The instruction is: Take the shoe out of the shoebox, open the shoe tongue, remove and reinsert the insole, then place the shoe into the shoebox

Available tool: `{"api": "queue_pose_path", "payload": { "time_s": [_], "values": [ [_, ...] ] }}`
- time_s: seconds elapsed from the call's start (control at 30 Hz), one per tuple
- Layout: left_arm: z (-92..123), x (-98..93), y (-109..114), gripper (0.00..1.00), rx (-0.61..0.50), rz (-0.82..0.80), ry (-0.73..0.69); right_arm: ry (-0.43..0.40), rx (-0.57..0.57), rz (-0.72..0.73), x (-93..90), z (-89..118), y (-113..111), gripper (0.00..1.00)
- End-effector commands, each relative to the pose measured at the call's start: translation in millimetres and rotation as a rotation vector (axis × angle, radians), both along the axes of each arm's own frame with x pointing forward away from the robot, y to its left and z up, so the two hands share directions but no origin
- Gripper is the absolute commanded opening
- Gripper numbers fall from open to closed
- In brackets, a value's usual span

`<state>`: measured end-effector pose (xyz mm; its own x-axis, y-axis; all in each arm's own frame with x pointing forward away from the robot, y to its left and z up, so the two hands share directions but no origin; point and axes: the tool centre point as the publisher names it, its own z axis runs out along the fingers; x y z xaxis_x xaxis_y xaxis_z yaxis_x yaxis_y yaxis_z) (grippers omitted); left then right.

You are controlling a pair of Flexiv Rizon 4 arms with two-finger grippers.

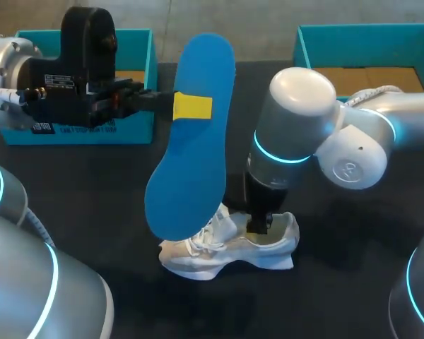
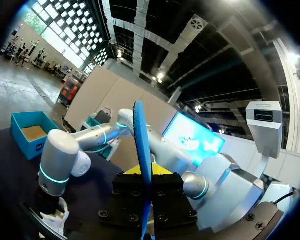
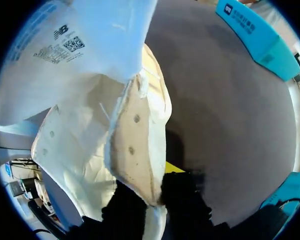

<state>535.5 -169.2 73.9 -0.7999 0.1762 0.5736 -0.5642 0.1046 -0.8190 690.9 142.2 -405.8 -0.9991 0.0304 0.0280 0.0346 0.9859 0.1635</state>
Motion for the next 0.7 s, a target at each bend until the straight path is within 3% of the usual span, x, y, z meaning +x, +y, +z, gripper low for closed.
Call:
{"api": "queue_pose_path", "payload": {
  "time_s": [0.03, 0.4, 0.7],
  "values": [
    [0.1, -0.1, -1.3, 0.0, 0.002, 0.0, 0.0, -0.017, -0.002, -0.011, -3.5, 8.4, -1.8, 0.0],
    [0.1, -0.1, -1.3, 0.0, 0.002, 0.0, 0.0, 0.003, 0.014, -0.129, -8.2, 25.5, -6.1, 0.0],
    [0.1, -0.1, -1.3, 0.0, 0.002, 0.0, 0.0, 0.028, 0.039, -0.392, -19.5, 44.8, -15.4, 0.0]
  ]
}}
